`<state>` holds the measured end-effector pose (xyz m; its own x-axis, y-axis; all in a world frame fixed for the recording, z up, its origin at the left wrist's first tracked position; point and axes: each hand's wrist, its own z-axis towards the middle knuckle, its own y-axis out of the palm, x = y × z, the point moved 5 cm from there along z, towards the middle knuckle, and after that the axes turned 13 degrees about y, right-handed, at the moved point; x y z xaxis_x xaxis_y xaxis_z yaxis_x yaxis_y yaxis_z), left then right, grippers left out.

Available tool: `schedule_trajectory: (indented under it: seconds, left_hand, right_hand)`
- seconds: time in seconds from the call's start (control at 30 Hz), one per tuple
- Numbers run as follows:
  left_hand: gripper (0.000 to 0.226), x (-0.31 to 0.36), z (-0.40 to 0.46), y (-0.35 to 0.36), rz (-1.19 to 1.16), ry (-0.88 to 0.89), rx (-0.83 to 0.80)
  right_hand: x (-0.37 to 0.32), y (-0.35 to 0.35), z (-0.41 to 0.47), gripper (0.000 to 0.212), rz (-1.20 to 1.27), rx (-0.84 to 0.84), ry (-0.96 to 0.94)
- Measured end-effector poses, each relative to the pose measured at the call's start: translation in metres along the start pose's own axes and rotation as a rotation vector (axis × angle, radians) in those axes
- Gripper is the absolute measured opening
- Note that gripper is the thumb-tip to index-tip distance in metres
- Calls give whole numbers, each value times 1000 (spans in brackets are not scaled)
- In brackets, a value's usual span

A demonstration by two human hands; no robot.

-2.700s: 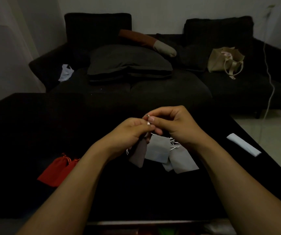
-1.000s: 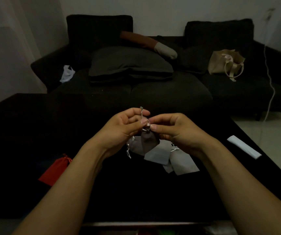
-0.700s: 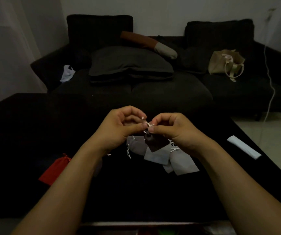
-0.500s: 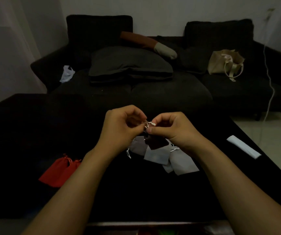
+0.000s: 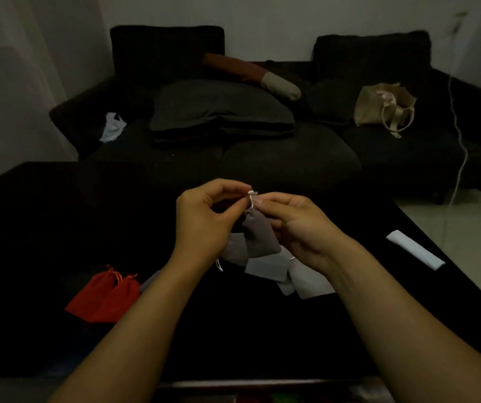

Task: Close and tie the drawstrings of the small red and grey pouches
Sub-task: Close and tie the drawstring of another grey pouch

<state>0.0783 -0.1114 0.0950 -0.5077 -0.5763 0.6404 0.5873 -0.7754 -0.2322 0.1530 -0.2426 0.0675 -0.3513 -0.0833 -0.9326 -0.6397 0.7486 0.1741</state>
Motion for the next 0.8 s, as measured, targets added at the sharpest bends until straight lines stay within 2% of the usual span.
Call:
schedule_trajectory:
  seconds: [0.13,0.2,0.27,0.37,0.43,0.5,0.57,0.8]
  left_hand:
    - [16,-8,-2,4,-237,-281,-20]
    - [16,-12,-2,7,-416,-422,72]
    - [18,-15,-2,11,-708,-588,189]
    - [21,-14,-3,18,-1122,-787,238]
    - [23,-8,-4,24,-1279,-813,212]
    - [24,-4,-3,28,-1334,-814,210]
    - [26,-5,-1,28,-1331,-802,234]
    - [24,-11,6,22,-1000,-612,156]
  right_hand:
    - [-7,-6,-3,19,-16,82,-77]
    - [-9,-7,-2,18,67,98,-79]
    - [-8,-8,0,17,188,82,-72]
    - [-6,-1,-2,33,458,-34,-22]
    - [-9,8,-4,28,658,-182,-44]
    - [-11,13,-4,17,768,-285,-74]
    - [-13,13,-5,20,727,-296,-83]
    - [-20,4,-6,30,426,-74,-142]
